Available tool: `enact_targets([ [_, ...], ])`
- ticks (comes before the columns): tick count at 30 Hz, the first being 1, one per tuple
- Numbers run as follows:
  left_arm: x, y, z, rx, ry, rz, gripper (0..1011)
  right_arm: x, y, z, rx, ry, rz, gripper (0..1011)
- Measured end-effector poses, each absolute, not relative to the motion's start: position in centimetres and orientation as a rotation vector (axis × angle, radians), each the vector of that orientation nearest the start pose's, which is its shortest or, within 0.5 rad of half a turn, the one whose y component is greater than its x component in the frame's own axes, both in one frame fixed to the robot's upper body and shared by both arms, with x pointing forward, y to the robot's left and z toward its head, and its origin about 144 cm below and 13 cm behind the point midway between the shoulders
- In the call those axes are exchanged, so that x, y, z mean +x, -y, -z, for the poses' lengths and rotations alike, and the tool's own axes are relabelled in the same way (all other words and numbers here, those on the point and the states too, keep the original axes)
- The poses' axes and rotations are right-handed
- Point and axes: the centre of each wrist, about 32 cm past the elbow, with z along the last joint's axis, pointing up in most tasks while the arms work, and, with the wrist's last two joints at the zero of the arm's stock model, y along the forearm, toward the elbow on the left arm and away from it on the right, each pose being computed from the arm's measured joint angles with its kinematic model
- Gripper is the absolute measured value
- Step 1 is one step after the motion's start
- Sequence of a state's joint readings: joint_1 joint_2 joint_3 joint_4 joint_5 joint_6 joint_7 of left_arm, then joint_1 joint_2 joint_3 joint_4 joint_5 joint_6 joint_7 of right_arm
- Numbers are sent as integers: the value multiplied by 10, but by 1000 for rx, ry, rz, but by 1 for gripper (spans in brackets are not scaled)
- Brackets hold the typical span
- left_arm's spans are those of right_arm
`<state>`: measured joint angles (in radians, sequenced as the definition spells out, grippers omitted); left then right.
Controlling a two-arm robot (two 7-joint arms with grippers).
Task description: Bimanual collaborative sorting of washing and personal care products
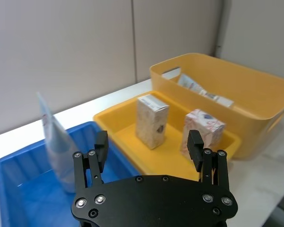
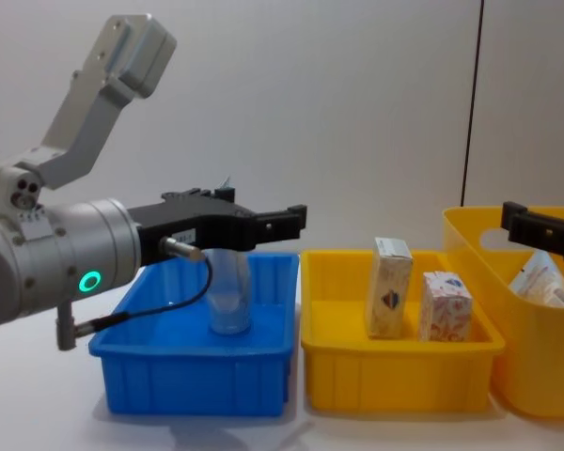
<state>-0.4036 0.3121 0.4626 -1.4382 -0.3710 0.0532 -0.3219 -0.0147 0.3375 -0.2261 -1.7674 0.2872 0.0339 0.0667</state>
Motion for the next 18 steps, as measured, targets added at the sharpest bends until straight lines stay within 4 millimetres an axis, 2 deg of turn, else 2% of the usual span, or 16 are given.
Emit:
enact_targets([
  [18, 504, -198, -1206, 54, 225, -1065, 1001, 446, 230, -1194, -2, 35, 1221, 1002],
])
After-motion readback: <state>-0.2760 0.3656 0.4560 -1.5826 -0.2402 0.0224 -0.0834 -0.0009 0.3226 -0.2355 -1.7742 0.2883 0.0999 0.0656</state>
